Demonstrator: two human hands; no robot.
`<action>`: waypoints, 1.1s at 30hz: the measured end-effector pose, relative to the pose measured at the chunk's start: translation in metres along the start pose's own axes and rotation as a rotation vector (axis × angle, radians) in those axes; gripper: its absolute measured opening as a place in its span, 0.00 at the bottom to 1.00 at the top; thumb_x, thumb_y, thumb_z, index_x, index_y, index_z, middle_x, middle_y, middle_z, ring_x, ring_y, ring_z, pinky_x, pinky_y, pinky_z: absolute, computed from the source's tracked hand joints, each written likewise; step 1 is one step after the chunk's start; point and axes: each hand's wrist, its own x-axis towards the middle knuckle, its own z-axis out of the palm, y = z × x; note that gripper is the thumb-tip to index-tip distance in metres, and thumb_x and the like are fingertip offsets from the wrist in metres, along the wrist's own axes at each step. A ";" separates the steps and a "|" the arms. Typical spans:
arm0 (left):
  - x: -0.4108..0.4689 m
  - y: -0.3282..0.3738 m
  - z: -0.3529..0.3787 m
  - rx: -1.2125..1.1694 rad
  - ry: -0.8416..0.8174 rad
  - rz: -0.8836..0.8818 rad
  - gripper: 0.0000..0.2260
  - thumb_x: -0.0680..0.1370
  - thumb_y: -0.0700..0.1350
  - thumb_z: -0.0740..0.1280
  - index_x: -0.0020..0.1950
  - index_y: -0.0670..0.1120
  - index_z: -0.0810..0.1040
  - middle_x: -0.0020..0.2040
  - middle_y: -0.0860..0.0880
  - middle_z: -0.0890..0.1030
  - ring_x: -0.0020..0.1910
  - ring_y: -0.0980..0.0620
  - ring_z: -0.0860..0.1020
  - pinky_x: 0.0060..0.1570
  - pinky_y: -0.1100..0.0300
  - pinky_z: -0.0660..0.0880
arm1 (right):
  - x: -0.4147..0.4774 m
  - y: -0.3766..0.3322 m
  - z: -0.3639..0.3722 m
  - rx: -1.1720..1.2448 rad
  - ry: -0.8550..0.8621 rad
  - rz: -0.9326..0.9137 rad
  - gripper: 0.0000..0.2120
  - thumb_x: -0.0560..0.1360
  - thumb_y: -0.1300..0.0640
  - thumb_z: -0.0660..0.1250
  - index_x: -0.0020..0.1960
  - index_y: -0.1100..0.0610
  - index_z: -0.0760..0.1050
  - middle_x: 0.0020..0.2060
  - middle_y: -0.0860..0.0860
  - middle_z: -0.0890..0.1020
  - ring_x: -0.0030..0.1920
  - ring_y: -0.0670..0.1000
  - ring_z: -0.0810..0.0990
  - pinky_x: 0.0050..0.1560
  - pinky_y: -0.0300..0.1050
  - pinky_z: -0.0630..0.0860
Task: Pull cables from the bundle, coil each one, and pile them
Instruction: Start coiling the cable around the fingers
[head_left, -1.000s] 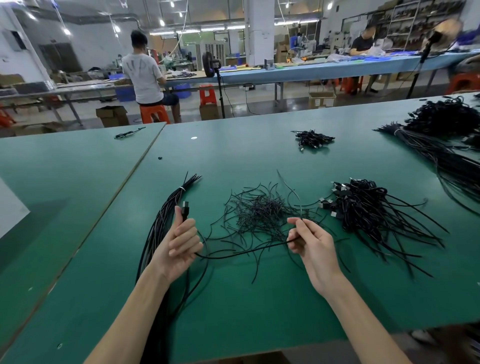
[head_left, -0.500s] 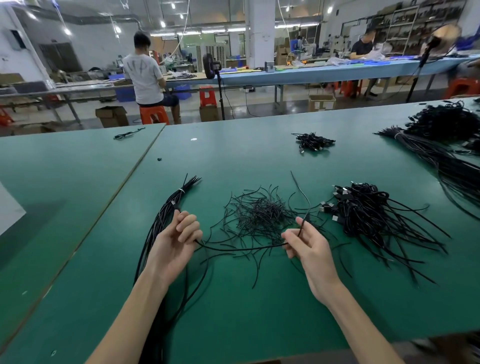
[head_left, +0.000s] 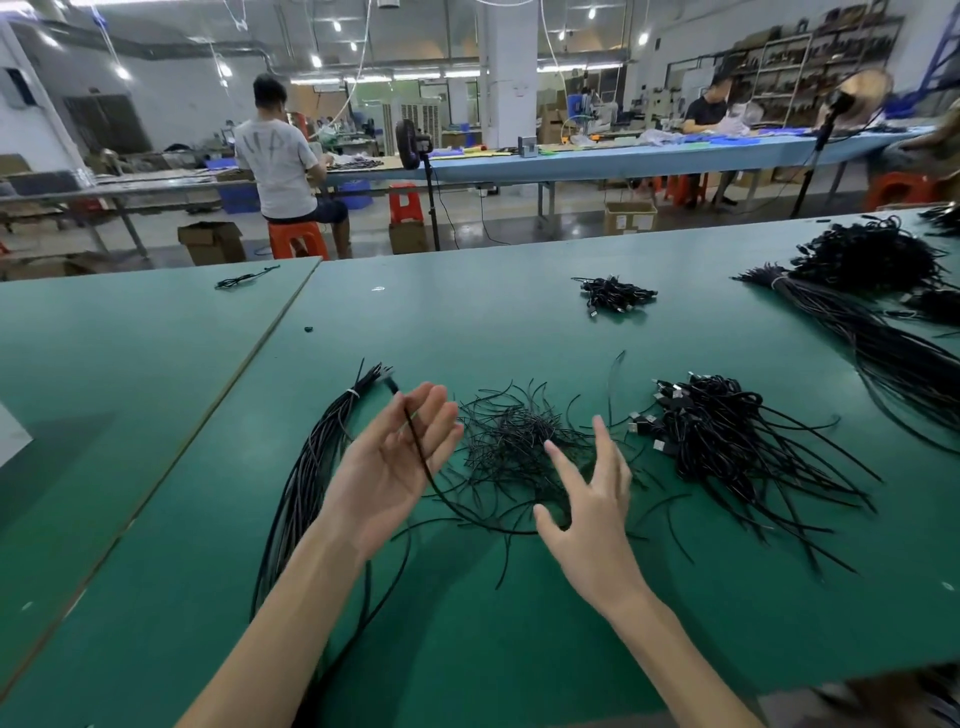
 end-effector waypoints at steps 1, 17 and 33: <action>0.003 -0.005 0.008 -0.009 -0.018 -0.004 0.15 0.83 0.48 0.62 0.54 0.45 0.87 0.55 0.48 0.87 0.55 0.51 0.85 0.55 0.56 0.82 | 0.000 -0.001 0.000 -0.005 0.004 -0.044 0.28 0.79 0.56 0.72 0.76 0.47 0.69 0.82 0.45 0.46 0.79 0.42 0.38 0.78 0.45 0.43; 0.024 -0.064 -0.013 -0.071 0.097 -0.024 0.19 0.83 0.47 0.62 0.63 0.36 0.82 0.67 0.40 0.81 0.65 0.47 0.81 0.56 0.53 0.82 | -0.016 -0.016 0.003 -0.139 -0.063 -0.447 0.04 0.80 0.57 0.67 0.47 0.56 0.78 0.41 0.46 0.80 0.45 0.47 0.74 0.52 0.42 0.74; 0.019 -0.061 -0.014 -0.174 0.068 -0.036 0.19 0.84 0.48 0.60 0.62 0.36 0.84 0.64 0.41 0.83 0.63 0.48 0.82 0.53 0.55 0.82 | -0.014 -0.011 -0.001 -0.004 -0.173 -0.251 0.11 0.83 0.50 0.66 0.46 0.55 0.80 0.37 0.39 0.76 0.41 0.41 0.71 0.50 0.34 0.69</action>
